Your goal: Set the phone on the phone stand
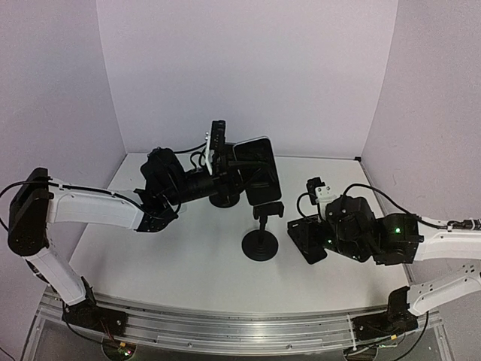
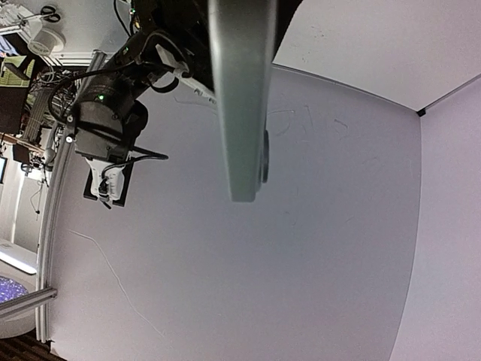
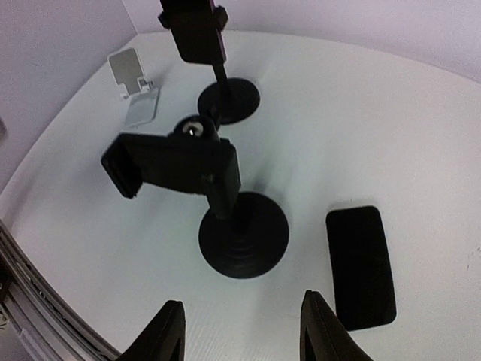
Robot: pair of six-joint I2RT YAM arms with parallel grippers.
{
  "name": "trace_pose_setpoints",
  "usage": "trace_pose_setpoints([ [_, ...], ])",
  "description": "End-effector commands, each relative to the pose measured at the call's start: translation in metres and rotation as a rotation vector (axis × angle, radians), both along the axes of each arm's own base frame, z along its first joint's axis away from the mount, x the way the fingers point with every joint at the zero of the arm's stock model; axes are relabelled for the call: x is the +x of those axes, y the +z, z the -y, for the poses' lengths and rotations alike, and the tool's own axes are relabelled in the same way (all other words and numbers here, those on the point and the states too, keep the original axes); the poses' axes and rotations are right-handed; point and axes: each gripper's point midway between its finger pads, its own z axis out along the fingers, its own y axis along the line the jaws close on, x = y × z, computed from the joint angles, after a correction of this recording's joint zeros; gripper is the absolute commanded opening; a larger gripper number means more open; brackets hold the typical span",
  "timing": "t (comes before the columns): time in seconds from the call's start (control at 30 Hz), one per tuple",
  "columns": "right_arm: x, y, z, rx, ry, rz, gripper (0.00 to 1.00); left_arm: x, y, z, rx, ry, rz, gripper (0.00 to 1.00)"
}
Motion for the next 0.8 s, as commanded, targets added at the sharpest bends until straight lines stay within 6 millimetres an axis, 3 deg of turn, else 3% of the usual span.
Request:
trace_pose_setpoints([
  [0.0, 0.016, 0.041, -0.019, 0.123, 0.017, 0.197, 0.46, 0.002, 0.032, -0.005, -0.121, 0.064, 0.071, 0.00],
  [0.27, 0.030, 0.035, -0.027, 0.070, 0.003, 0.248, 0.41, 0.014, 0.009, 0.009, -0.086, 0.080, 0.044, 0.00],
  [0.53, 0.043, 0.030, -0.025, 0.067, -0.005, 0.261, 0.36, 0.017, 0.006, 0.020, -0.121, 0.057, 0.088, 0.00],
  [0.77, 0.050, 0.014, -0.023, 0.057, -0.005, 0.233, 0.33, 0.015, 0.003, 0.023, -0.111, 0.048, 0.110, 0.00],
])
